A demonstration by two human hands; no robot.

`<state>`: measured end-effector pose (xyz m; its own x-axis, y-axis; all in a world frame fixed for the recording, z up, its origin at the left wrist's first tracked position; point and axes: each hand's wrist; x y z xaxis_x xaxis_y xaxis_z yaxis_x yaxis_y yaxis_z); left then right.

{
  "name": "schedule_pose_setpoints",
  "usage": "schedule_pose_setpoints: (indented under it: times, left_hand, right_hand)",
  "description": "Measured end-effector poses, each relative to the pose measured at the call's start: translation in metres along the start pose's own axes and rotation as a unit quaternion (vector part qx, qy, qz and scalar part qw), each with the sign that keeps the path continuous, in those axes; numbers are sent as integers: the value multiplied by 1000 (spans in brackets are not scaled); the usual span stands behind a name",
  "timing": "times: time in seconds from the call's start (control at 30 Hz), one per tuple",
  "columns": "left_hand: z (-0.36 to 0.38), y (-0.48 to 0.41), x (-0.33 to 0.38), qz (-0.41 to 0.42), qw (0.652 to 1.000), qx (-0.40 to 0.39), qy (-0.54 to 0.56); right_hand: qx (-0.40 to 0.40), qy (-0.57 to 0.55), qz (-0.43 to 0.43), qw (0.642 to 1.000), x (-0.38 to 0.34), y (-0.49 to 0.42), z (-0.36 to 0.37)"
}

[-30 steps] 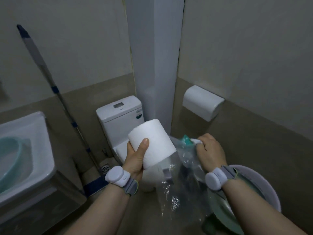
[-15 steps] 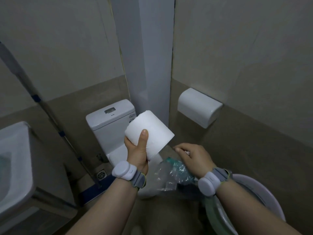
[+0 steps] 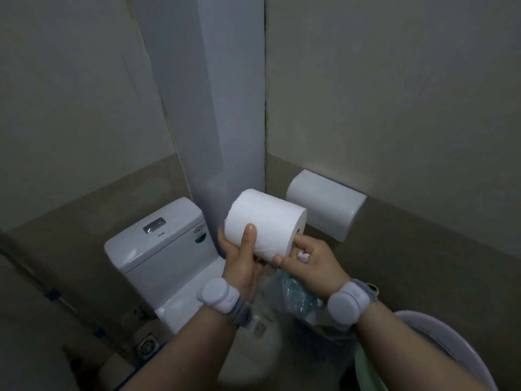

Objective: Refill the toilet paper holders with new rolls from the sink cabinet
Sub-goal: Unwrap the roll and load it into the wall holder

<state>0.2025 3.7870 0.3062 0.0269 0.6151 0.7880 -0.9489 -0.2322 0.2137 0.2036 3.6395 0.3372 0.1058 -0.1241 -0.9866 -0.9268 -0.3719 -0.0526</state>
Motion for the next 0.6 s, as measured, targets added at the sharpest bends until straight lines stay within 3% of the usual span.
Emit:
schedule_pose_setpoints:
  times: [0.1, 0.2, 0.43, 0.6]
  left_hand:
    - [-17, -40, 26, 4, 983, -73, -166]
    - [-21, -72, 34, -48, 959, -134, -244]
    - [7, -88, -2, -88, 933, -165, -308]
    - [35, -106, -29, -90, 889, -189, -408]
  right_hand:
    - [13, 8, 20, 1000, 7, -21, -6]
    - [22, 15, 41, 999, 22, -34, -8]
    - [130, -34, 118, 984, 51, -36, -31]
    - [174, -35, 145, 973, 71, -19, -70]
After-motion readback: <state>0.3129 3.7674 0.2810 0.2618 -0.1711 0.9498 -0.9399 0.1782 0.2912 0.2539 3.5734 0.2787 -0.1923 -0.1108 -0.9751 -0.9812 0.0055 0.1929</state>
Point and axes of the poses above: each hand's wrist, its own y-axis away from the middle knuckle, its own z-axis out of the palm, x = y × z, and after that the axes turned 2 degrees about -z, right-handed
